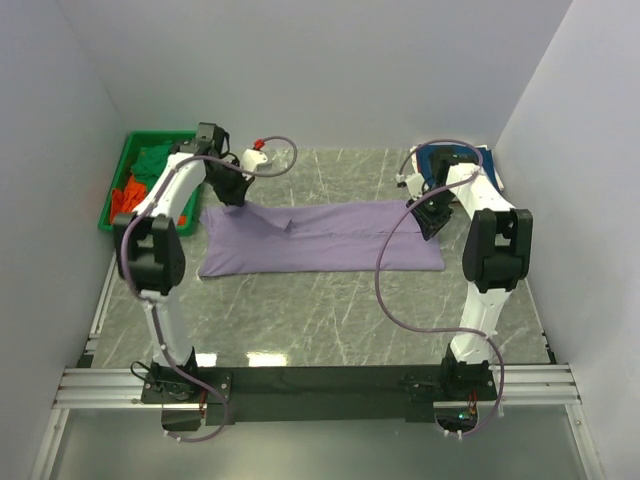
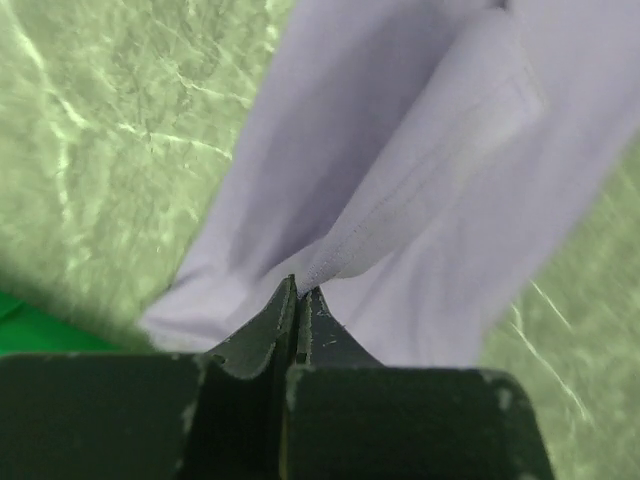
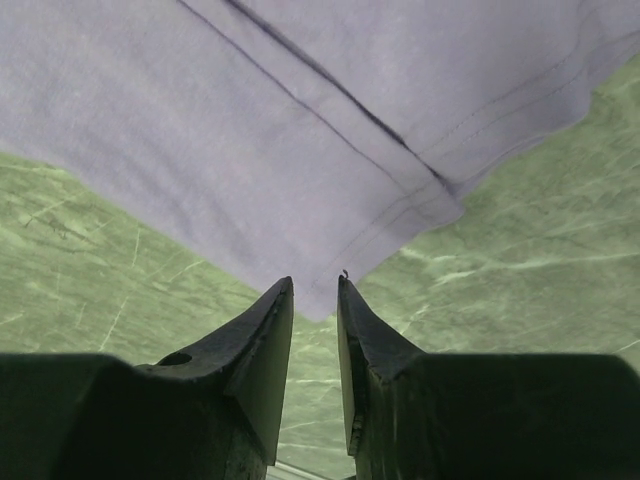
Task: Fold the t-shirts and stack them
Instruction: Fold the tshirt
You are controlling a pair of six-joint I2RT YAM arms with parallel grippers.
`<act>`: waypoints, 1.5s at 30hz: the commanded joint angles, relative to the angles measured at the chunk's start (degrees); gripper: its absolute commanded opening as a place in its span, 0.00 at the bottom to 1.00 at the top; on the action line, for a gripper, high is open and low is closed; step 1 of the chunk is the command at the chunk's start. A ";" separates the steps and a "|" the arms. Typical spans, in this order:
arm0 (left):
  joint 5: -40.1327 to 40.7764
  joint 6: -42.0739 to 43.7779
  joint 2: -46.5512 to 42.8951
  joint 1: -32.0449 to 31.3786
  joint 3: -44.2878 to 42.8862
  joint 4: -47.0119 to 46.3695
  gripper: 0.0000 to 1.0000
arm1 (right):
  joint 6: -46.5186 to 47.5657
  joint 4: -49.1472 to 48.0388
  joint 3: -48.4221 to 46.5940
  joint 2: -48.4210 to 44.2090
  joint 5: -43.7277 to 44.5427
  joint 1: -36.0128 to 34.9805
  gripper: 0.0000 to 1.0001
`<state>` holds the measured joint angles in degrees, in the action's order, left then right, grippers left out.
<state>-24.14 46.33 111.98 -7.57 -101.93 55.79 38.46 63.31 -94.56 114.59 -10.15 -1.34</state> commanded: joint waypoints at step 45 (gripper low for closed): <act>-2.40 -19.50 -3.18 -4.81 9.39 -11.11 0.53 | -3.12 2.70 -11.16 6.52 -5.75 -1.73 0.34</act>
<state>-23.75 31.97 110.69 -10.35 -88.97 51.00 37.41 65.28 -102.45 119.85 -13.87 -2.46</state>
